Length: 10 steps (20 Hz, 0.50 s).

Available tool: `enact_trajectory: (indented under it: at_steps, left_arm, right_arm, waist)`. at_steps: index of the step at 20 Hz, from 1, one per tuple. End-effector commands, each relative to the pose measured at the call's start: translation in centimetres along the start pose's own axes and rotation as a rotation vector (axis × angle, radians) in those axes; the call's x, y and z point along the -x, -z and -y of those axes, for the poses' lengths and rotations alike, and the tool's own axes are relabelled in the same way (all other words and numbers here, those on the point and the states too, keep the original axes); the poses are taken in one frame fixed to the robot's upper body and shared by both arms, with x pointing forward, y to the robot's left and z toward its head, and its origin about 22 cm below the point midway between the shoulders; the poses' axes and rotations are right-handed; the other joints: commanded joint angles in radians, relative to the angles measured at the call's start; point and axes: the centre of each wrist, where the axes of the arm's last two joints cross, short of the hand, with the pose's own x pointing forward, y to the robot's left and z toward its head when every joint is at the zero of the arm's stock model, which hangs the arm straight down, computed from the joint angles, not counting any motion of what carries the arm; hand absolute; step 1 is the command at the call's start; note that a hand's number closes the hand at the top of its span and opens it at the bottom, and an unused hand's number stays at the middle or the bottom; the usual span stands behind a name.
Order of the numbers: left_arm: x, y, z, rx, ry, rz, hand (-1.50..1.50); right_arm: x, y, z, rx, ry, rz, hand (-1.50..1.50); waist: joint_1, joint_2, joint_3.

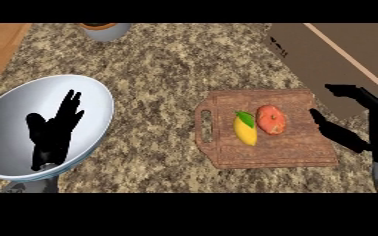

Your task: Pick the squash from the cutting board and place it in the cardboard box

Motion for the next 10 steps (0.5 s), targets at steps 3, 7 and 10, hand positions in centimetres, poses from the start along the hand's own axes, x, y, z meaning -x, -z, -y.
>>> enact_trajectory:
  at_steps: [3,7,10]
  left_arm:
    - [1.0,1.5,1.1,-0.042,-0.020,0.053,0.00]
    - [0.9,0.9,1.4,-0.036,-0.015,0.067,0.00]
    - [0.9,-0.2,3.6,-0.032,-0.017,0.060,0.00]
  right_arm:
    - [-0.9,-2.6,2.0,-0.014,-0.229,0.010,-1.50]
    - [-3.0,-1.4,6.4,-0.115,-0.324,-0.101,-1.50]
    - [-6.0,-2.8,6.0,-0.192,-0.343,-0.173,-1.50]
  waist:
    - [0.013,0.001,0.000]
    - [0.020,0.000,0.001]
    - [0.017,-0.003,0.001]
